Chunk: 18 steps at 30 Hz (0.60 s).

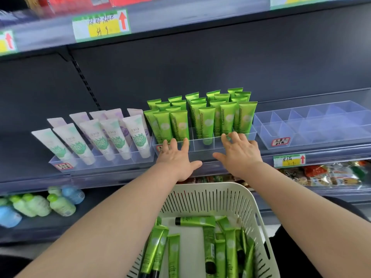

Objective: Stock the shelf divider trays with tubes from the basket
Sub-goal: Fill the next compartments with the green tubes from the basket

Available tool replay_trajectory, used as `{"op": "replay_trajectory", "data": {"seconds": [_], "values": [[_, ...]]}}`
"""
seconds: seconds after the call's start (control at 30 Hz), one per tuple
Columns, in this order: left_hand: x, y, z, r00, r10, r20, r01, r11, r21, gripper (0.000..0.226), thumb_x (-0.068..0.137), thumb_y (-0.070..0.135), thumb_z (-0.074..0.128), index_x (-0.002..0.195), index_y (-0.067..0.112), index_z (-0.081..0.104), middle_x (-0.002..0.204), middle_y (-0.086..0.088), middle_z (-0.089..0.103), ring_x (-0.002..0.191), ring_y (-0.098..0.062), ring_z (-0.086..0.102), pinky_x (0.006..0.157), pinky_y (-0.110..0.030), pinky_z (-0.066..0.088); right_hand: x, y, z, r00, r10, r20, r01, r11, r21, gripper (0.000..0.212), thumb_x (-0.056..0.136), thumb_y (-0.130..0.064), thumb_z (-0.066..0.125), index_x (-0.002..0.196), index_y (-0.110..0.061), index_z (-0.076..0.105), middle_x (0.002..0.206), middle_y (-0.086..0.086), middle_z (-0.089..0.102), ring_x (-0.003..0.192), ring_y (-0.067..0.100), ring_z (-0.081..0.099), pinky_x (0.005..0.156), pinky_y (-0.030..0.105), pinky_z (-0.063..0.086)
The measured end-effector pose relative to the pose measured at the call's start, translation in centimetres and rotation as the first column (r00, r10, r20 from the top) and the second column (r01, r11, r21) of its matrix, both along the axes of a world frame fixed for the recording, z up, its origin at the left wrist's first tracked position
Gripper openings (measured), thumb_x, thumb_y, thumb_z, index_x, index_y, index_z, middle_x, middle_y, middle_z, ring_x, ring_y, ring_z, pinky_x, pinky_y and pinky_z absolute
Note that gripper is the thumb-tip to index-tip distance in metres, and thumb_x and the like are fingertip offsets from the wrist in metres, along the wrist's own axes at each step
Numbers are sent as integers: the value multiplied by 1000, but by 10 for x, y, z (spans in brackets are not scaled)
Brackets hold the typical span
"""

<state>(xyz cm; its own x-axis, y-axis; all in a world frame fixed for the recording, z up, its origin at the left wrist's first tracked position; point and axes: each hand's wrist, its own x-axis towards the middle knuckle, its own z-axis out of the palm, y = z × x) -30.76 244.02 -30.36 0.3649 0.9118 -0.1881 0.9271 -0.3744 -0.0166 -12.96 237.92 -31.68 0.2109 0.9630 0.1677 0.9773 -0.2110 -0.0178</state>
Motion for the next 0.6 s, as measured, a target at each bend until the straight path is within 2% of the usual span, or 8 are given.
{"op": "replay_trajectory", "data": {"seconds": [0.6], "values": [[23,71,3,1000,-1,2,1,999,-53,90,88,74,33,151,31,-14,160,-11,-13,146,-35,-14,117,-51,2,25,66,5,999,-6,-40,5,1000,-25,69,92,-63,28,146,-19,27,137,4,37,125,26,35,92,45,37]]}}
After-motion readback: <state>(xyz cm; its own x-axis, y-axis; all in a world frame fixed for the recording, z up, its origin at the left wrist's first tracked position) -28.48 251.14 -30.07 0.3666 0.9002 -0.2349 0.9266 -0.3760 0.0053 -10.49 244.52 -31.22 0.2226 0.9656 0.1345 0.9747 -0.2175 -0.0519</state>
